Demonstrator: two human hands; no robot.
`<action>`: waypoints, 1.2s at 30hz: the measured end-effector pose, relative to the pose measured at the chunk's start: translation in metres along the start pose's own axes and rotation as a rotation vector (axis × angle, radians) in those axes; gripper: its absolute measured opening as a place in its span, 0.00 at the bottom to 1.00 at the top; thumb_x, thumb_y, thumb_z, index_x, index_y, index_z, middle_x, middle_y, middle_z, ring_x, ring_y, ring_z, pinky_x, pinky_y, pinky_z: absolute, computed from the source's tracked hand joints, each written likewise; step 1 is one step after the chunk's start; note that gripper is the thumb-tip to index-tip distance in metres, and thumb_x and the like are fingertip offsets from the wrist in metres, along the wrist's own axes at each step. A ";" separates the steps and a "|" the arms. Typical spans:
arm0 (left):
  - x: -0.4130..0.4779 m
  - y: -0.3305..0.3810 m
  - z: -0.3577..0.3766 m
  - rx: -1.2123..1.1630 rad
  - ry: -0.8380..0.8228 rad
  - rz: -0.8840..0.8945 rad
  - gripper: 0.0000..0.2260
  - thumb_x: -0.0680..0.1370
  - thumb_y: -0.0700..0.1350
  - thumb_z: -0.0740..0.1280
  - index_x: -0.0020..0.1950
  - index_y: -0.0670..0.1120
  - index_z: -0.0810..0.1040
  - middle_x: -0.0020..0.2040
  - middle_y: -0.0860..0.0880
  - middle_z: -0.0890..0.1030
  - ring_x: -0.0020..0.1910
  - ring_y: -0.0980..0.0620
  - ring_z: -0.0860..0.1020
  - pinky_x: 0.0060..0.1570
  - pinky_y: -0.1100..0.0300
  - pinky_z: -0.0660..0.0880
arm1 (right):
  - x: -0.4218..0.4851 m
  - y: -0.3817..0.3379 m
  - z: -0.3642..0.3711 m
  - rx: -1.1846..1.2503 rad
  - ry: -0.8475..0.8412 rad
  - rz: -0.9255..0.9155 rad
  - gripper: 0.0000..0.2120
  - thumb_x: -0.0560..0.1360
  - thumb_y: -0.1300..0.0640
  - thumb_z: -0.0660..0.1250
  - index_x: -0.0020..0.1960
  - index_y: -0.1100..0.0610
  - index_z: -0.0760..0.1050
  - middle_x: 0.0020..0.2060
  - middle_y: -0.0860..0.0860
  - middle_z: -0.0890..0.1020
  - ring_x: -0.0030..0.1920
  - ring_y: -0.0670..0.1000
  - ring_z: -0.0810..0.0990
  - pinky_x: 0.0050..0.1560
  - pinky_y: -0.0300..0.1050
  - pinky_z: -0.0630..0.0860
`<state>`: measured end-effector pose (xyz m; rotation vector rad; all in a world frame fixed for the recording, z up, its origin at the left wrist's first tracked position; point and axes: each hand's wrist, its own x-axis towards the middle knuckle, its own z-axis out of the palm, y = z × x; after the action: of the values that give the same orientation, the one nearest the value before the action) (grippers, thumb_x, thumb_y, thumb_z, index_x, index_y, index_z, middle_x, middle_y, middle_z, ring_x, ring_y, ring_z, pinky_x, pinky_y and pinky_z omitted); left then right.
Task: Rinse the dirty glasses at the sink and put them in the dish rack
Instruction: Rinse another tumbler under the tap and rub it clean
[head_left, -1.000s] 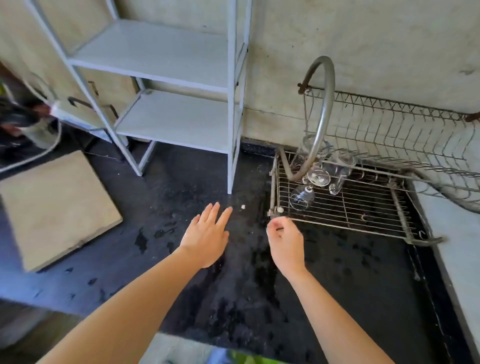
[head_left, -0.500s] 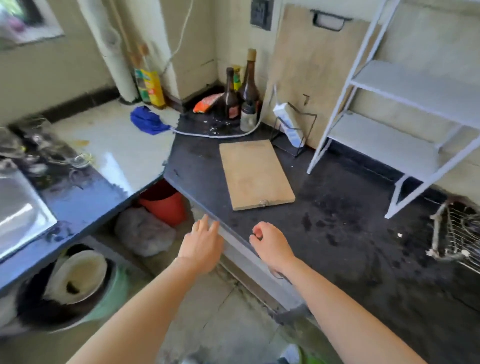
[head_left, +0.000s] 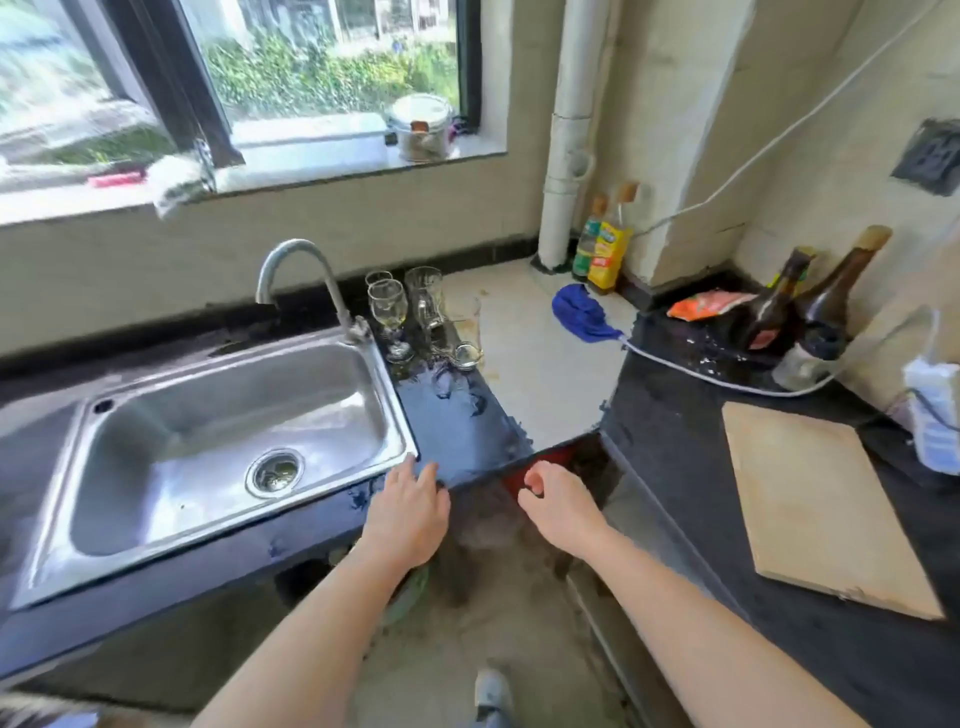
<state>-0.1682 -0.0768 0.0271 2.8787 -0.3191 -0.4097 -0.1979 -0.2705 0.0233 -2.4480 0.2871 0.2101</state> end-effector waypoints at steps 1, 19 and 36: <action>0.009 -0.009 -0.004 -0.009 0.015 -0.003 0.22 0.82 0.51 0.52 0.75 0.46 0.60 0.76 0.42 0.58 0.75 0.42 0.58 0.68 0.47 0.64 | 0.014 -0.009 0.002 0.003 -0.009 -0.009 0.04 0.77 0.55 0.62 0.47 0.55 0.73 0.46 0.51 0.77 0.47 0.53 0.76 0.47 0.46 0.71; 0.233 -0.071 -0.051 -0.350 -0.055 -0.092 0.23 0.82 0.48 0.54 0.76 0.44 0.59 0.74 0.44 0.66 0.72 0.44 0.64 0.70 0.52 0.64 | 0.262 -0.085 0.002 0.141 0.105 0.158 0.14 0.79 0.49 0.60 0.59 0.57 0.70 0.53 0.53 0.79 0.50 0.54 0.76 0.51 0.48 0.74; 0.276 -0.073 -0.058 -0.753 -0.116 0.009 0.12 0.81 0.54 0.58 0.59 0.49 0.72 0.58 0.50 0.78 0.57 0.50 0.76 0.56 0.56 0.71 | 0.301 -0.115 0.003 0.098 0.067 0.245 0.15 0.76 0.56 0.56 0.36 0.60 0.74 0.35 0.59 0.82 0.38 0.60 0.82 0.44 0.57 0.81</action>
<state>0.1207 -0.0631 -0.0048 2.1228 -0.1477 -0.5524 0.1216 -0.2273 0.0227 -2.3220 0.6134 0.2142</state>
